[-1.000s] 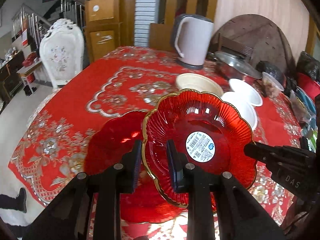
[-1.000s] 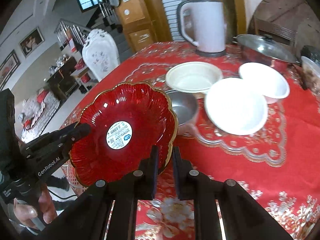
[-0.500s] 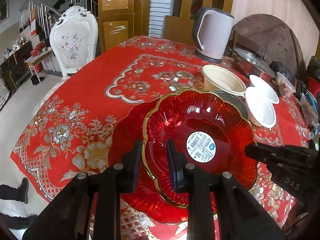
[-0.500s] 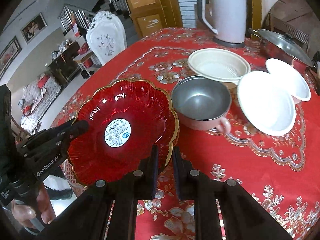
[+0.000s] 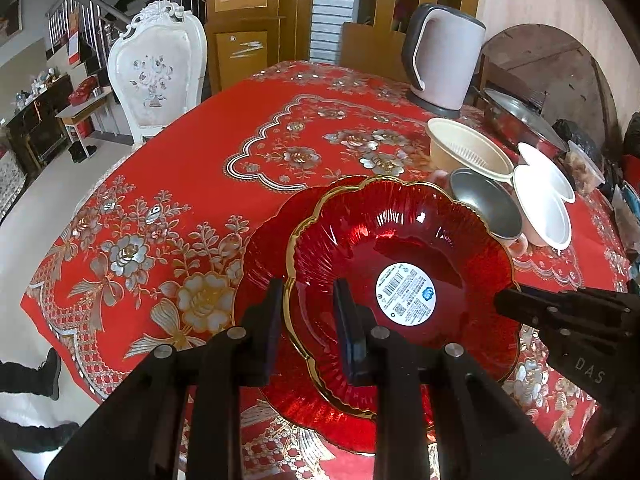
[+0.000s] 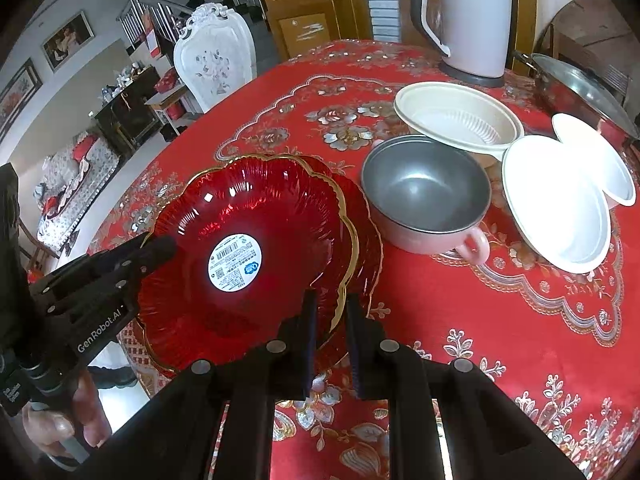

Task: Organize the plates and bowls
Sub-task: 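Carry the red plate with both grippers and lower it onto the wedding bowl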

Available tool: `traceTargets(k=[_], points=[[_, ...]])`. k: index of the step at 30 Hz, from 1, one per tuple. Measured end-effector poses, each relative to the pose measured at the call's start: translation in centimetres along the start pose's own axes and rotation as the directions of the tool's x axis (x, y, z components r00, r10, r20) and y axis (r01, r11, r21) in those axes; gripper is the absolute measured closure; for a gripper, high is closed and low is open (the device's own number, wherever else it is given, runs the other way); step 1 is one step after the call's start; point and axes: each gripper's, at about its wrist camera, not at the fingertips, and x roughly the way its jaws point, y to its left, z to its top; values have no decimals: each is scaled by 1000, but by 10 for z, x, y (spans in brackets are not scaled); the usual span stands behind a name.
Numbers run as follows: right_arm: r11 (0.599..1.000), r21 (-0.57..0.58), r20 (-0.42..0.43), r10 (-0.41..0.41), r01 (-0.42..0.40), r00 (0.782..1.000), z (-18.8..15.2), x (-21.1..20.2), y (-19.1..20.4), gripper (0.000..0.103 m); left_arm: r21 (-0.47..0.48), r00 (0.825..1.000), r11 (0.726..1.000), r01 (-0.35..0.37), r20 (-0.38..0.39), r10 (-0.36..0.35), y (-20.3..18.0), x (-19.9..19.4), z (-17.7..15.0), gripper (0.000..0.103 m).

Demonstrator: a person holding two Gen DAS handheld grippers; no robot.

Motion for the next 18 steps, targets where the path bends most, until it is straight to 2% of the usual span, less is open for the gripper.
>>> traceTargets(k=[18], points=[[998, -46, -30, -50, 48, 998, 0, 12, 10, 84, 13, 998, 998, -55, -16, 55, -2, 21, -6, 81]])
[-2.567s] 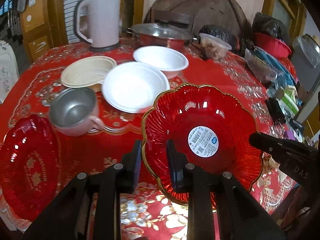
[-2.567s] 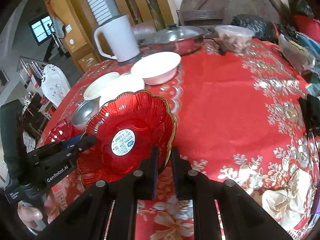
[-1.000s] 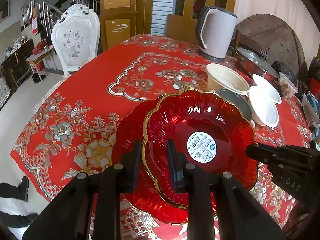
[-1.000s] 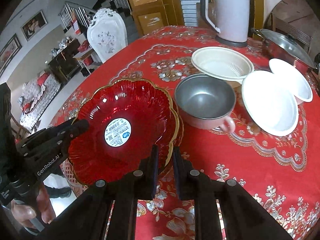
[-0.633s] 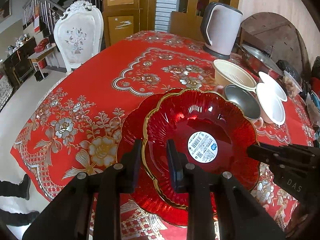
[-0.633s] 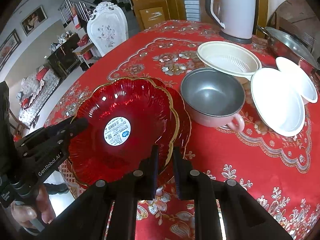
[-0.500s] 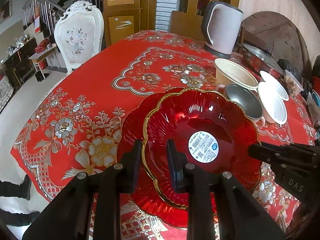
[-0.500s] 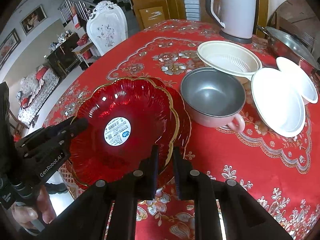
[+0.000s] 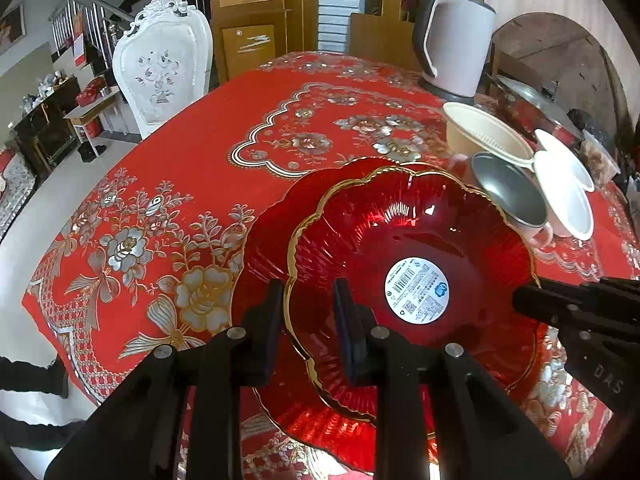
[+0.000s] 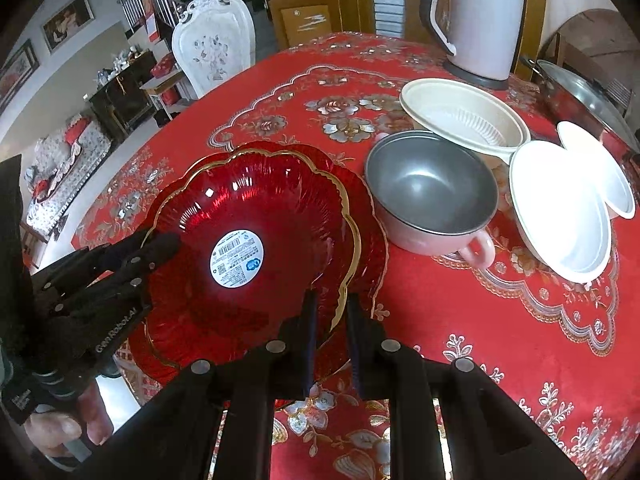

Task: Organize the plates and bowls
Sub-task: 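Carry the red plate with both grippers and lower it onto the wedding bowl, then open both grippers and withdraw them from the stacked red dishes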

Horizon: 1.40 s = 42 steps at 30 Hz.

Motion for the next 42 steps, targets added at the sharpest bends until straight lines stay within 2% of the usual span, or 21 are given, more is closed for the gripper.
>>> traceTargets(k=[4, 7, 12, 16, 21, 25, 30, 32, 35, 42], points=[[1000, -20, -7, -20, 20, 1000, 1, 4, 5, 82, -9, 1000, 1000, 0, -20, 0, 2, 8, -2, 81], [1000, -16, -13, -9, 9, 1000, 2, 5, 5, 77, -3, 1000, 1000, -14, -4, 14, 0, 6, -3, 81], [1000, -2, -2, 10, -10, 1000, -1, -2, 2, 77, 1, 999, 999, -40, 24, 40, 0, 1, 0, 81], [999, 13, 11, 37, -38, 999, -3, -10, -3, 77, -6, 999, 1000, -26, 28, 26, 1, -5, 1, 81], [996, 65, 75, 53, -58, 996, -11, -36, -24, 76, 5, 998, 1000, 7, 55, -7, -8, -24, 5, 80], [987, 146, 111, 45, -62, 993, -21, -54, -60, 75, 33, 995, 998, 59, 79, -61, -26, -39, 10, 60], [961, 267, 155, 26, -68, 988, -44, -76, -115, 69, 64, 988, 989, 134, 72, -138, -54, -49, 14, 59], [950, 308, 164, 7, -58, 986, -53, -83, -135, 69, 75, 986, 986, 149, 70, -154, -66, -50, 16, 46], [931, 361, 177, -13, -53, 984, -65, -93, -163, 69, 98, 982, 981, 166, 76, -174, -87, -54, 18, 33], [892, 449, 195, -43, -50, 980, -77, -106, -214, 67, 146, 969, 960, 240, 31, -247, -146, -51, 27, 25]])
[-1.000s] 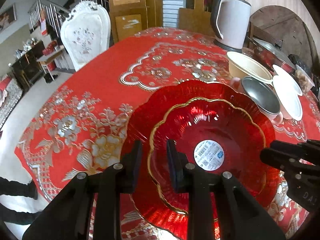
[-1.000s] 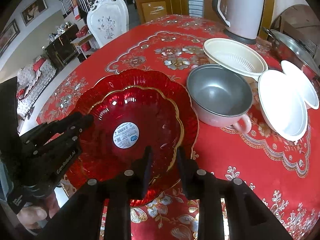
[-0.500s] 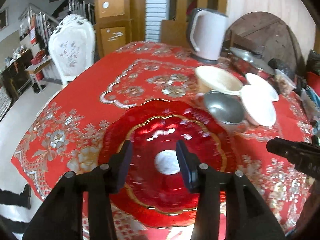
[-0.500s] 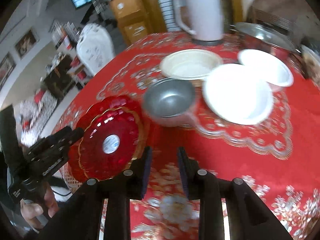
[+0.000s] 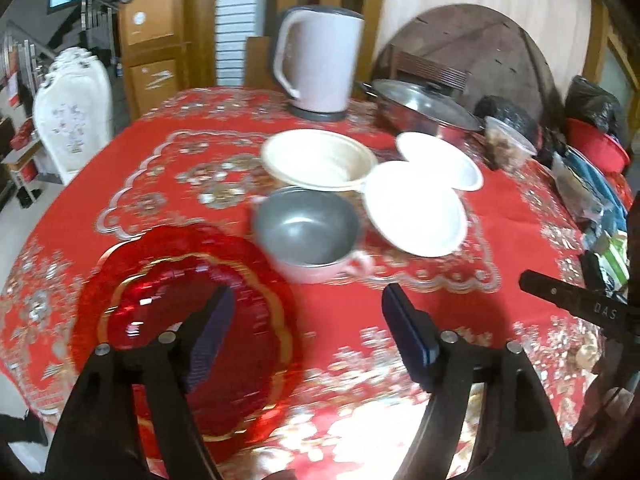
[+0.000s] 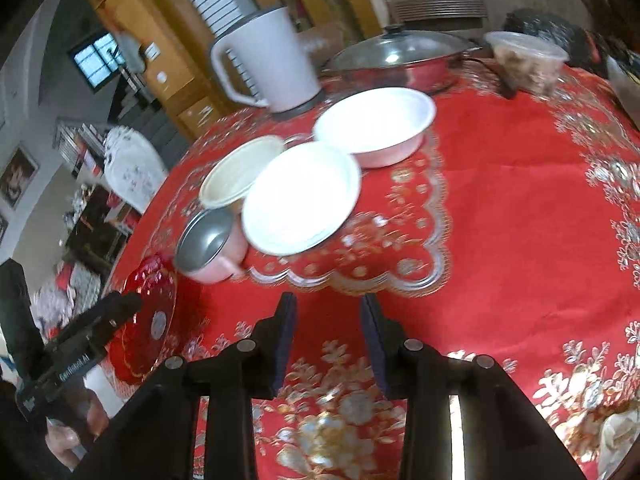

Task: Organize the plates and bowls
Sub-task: 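Open both grippers and withdraw them from the stacked red dishes, then move both grippers to the rim of the white plate and close them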

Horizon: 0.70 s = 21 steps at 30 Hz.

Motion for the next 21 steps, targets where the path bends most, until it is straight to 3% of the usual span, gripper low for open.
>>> traceTargets(k=[9, 18, 21], points=[[996, 82, 33, -21, 18, 999, 41, 6, -32, 62, 22, 998, 999, 48, -39, -48, -54, 35, 28, 25], [989, 145, 18, -22, 19, 1000, 78, 44, -48, 61, 46, 997, 997, 61, -48, -59, -75, 51, 60, 25], [986, 166, 19, -25, 21, 1000, 86, 54, -53, 57, 50, 997, 997, 67, -30, -65, -78, 49, 71, 25]])
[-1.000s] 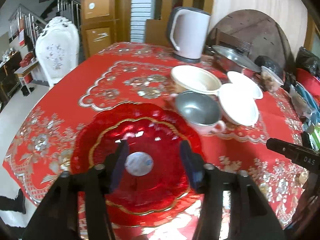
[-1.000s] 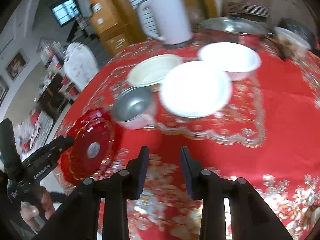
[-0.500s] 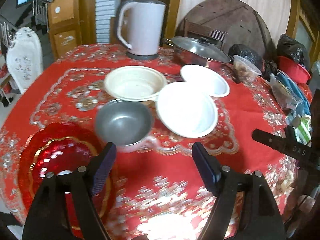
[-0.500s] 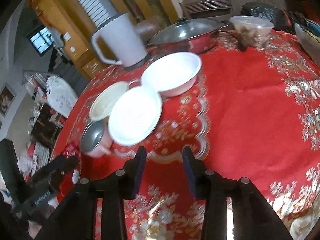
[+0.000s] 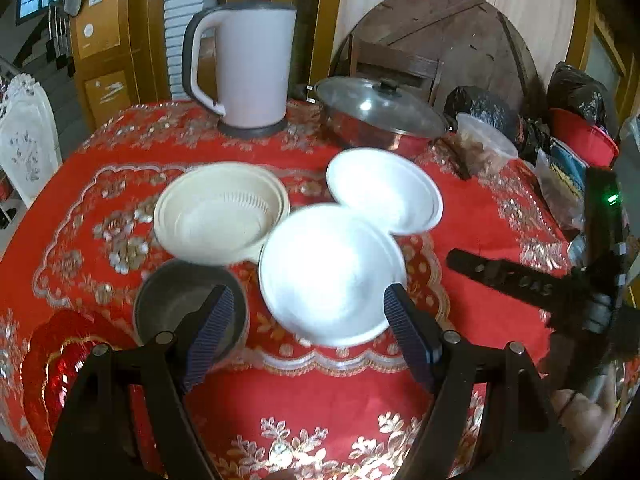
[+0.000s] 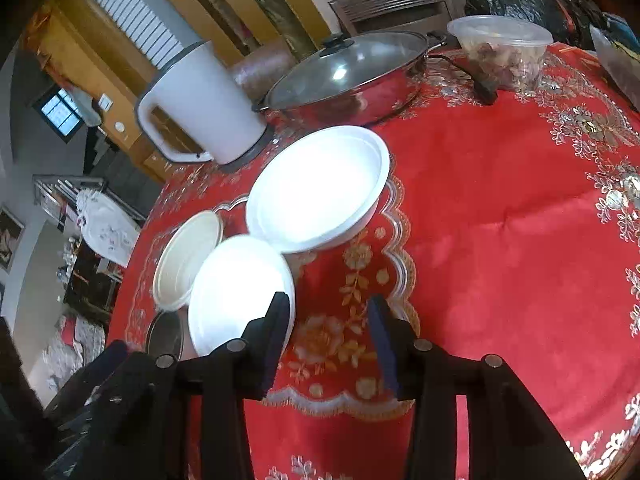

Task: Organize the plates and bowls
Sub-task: 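Move both grippers to the rim of the white plate and close them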

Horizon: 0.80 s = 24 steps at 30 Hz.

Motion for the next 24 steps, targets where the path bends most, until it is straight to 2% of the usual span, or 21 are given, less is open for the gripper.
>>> traceTargets(k=[7, 12, 18, 24], points=[[999, 41, -3, 13, -13, 1000, 13, 15, -7, 56, 8, 1000, 1000, -8, 18, 8, 5, 1, 16, 25], [999, 21, -18, 42, -42, 999, 10, 17, 3, 55, -23, 1000, 1000, -17, -17, 17, 19, 14, 18, 24], [998, 3, -44, 58, -57, 997, 6, 28, 14, 53, -49, 995, 998, 44, -93, -49, 16, 34, 11, 24], [996, 15, -78, 88, -88, 993, 1, 46, 16, 53, -92, 994, 994, 52, -92, -60, 29, 30, 14, 24]])
